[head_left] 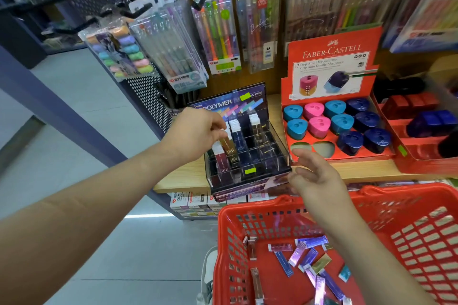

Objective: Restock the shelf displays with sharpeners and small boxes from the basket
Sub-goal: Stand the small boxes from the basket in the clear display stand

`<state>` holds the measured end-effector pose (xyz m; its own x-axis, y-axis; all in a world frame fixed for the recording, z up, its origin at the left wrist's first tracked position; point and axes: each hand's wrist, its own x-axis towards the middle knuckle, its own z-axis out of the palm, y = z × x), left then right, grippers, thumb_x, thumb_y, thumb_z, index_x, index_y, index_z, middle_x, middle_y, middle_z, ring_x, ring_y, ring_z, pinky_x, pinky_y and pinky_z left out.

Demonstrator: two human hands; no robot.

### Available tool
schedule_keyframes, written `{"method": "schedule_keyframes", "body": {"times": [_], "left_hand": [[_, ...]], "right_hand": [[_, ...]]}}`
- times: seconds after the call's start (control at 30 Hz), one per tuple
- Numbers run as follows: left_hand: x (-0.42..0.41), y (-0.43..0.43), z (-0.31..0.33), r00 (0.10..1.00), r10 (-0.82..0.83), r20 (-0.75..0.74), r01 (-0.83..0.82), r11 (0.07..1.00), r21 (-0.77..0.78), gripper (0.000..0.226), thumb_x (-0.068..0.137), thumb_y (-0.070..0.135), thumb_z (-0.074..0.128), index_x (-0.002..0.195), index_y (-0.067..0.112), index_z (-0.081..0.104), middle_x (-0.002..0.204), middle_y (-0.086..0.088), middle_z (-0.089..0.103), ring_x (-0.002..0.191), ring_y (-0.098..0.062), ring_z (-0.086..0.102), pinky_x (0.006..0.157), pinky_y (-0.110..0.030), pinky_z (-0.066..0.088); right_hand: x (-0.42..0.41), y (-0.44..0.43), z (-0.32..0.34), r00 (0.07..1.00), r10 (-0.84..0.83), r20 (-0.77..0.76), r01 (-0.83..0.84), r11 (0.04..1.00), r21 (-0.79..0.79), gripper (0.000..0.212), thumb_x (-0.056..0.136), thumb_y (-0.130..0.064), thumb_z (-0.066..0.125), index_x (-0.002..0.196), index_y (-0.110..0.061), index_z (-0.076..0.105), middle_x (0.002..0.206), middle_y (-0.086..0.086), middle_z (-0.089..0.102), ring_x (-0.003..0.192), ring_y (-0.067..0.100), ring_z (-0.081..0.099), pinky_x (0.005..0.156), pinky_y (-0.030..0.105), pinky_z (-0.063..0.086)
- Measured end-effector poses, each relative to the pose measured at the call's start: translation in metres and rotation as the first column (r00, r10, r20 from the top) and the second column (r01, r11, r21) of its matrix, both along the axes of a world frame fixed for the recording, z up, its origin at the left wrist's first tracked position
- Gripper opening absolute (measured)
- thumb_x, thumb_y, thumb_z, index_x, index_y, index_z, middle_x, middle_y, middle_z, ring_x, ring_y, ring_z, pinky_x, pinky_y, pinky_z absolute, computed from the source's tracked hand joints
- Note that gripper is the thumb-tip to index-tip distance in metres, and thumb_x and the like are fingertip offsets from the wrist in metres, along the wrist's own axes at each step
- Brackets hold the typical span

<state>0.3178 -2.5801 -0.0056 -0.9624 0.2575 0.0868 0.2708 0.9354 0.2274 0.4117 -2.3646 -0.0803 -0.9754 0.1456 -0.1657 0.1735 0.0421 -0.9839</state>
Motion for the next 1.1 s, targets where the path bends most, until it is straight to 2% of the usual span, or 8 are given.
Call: {"method": "schedule_keyframes", "body": {"times": [0.23,0.37,0.43,0.6,0.7,0.83,0.97,1.1], "left_hand": [[-0.006,0.011,-0.010,0.985,-0.172,0.016,0.169,0.936,-0.309,0.023,0.092,0.035,0.059,0.103,0.018,0.069,0.097,-0.001,0.067,0.093,-0.020,0.061,0.081,-0.036,0.050],[-0.012,0.021,-0.007,0.984,-0.172,0.040,0.171,0.870,-0.463,0.025,0.092,0.038,0.058,0.098,0.015,0.068,0.091,-0.003,0.067,0.089,-0.024,0.062,0.074,-0.033,0.047],[-0.014,0.027,-0.006,0.981,-0.191,0.039,0.183,0.836,-0.518,0.023,0.090,0.036,0.062,0.094,0.013,0.064,0.089,-0.006,0.066,0.088,-0.027,0.061,0.073,-0.035,0.049],[-0.011,0.036,0.004,0.984,-0.166,0.067,0.177,0.849,-0.498,0.019,0.087,0.032,0.066,0.095,0.015,0.062,0.094,-0.007,0.066,0.090,-0.028,0.062,0.076,-0.039,0.051],[0.002,0.038,0.019,0.984,-0.175,0.036,0.173,0.884,-0.434,0.016,0.089,0.032,0.061,0.096,0.018,0.064,0.094,-0.005,0.067,0.089,-0.026,0.061,0.077,-0.037,0.052],[0.034,0.065,0.038,0.953,-0.303,0.016,0.290,0.892,-0.346,0.018,0.091,0.027,0.052,0.092,0.020,0.069,0.087,-0.003,0.070,0.082,-0.025,0.064,0.075,-0.040,0.054],[0.074,0.102,0.017,0.862,-0.495,0.110,0.497,0.783,-0.373,0.022,0.088,0.029,0.051,0.094,0.019,0.070,0.088,-0.006,0.071,0.086,-0.030,0.065,0.070,-0.034,0.052],[0.112,0.131,-0.046,0.782,-0.504,0.367,0.619,0.697,-0.362,0.022,0.088,0.029,0.048,0.096,0.020,0.067,0.093,-0.006,0.070,0.091,-0.030,0.065,0.073,-0.034,0.050]], "right_hand": [[0.000,0.001,-0.009,0.981,0.192,-0.005,-0.182,0.936,0.302,0.045,0.091,-0.012,0.062,0.132,-0.030,0.054,0.137,-0.005,0.053,0.131,0.012,0.045,0.108,0.037,0.039],[0.001,0.001,-0.010,0.960,0.276,-0.041,-0.209,0.810,0.547,0.047,0.091,-0.010,0.060,0.137,-0.020,0.052,0.146,-0.004,0.040,0.136,0.012,0.036,0.106,0.012,0.022],[0.003,0.003,-0.011,0.952,0.304,-0.041,-0.226,0.784,0.578,0.048,0.091,-0.011,0.060,0.138,-0.021,0.051,0.146,-0.007,0.037,0.134,0.009,0.036,0.103,0.011,0.023],[0.006,0.020,-0.006,0.949,0.311,-0.047,-0.224,0.774,0.592,0.041,0.088,-0.005,0.061,0.125,-0.022,0.060,0.119,-0.010,0.052,0.106,0.008,0.053,0.087,0.009,0.030],[0.009,0.048,0.004,0.950,0.310,0.037,-0.272,0.763,0.586,0.027,0.087,-0.005,0.063,0.103,-0.027,0.067,0.094,-0.005,0.069,0.081,0.014,0.064,0.077,0.023,0.046],[0.015,0.090,0.014,0.894,0.374,0.247,-0.436,0.600,0.670,0.015,0.087,-0.009,0.064,0.098,-0.016,0.070,0.072,-0.005,0.064,0.059,0.008,0.055,0.054,0.012,0.039],[0.040,0.121,0.014,0.819,0.366,0.441,-0.563,0.365,0.742,0.023,0.087,-0.018,0.066,0.109,-0.012,0.069,0.096,0.006,0.066,0.086,0.017,0.057,0.063,0.019,0.031],[0.075,0.154,-0.020,0.736,0.282,0.616,-0.677,0.264,0.688,0.029,0.088,-0.018,0.062,0.117,-0.012,0.067,0.117,0.010,0.068,0.110,0.025,0.061,0.079,0.023,0.039]]}}
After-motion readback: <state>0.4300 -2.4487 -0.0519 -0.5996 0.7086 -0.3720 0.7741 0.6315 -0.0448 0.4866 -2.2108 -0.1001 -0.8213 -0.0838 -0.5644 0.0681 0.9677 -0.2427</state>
